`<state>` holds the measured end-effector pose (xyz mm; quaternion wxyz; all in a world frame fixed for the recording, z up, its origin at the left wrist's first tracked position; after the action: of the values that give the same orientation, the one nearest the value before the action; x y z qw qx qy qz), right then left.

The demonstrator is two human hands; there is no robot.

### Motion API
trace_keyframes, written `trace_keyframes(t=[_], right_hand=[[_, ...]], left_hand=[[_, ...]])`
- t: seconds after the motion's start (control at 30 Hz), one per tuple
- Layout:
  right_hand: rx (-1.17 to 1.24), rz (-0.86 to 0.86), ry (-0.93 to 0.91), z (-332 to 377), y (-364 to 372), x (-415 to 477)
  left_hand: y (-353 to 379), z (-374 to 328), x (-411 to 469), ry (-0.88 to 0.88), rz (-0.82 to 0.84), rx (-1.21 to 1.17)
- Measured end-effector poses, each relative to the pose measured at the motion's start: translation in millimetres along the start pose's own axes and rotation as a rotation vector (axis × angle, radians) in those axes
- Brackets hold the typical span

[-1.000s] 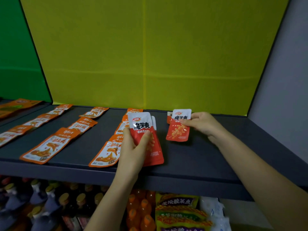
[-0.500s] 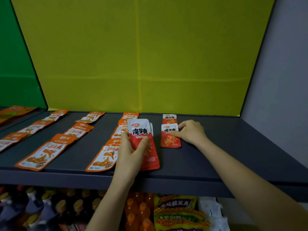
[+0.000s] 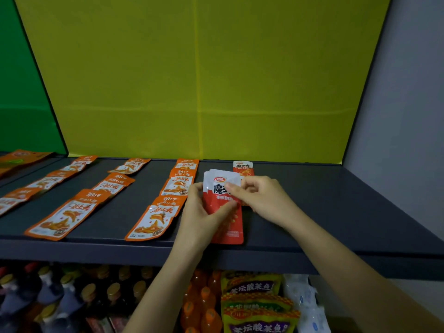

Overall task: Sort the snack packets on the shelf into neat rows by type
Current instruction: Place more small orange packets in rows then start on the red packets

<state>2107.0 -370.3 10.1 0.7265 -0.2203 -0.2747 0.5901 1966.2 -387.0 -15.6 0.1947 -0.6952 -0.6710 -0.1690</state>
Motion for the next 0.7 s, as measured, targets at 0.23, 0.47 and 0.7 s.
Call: trace_keyframes(t=[0.23,0.47,0.7], right_hand=[[0.226,0.014,0.008,-15.5,-28.4,-2.4],[0.169,0.222,0.148,-46.1,-16.7,-5.3],[-0.133,0.148,0.106,-45.1,-8.4,7.7]], left_hand=[[-8.1,-4.3,3.9,-0.005,-0.083,-0.097],[-34.7,-18.9,16.3,0.017,-0.202,-0.078],[-27.5,-18.7,23.4,-0.051,-0.125,-0.049]])
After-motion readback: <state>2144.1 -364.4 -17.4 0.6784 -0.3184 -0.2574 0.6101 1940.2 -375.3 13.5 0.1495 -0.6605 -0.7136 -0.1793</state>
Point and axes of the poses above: each hand's wrist, its own x-axis towards the middle knuckle, its own y-axis out of the palm, z = x × y, the point moved 8 cm from there along x, towards the middle knuckle, and after that the axes turned 14 degrees about y, right-handed, at the moved point
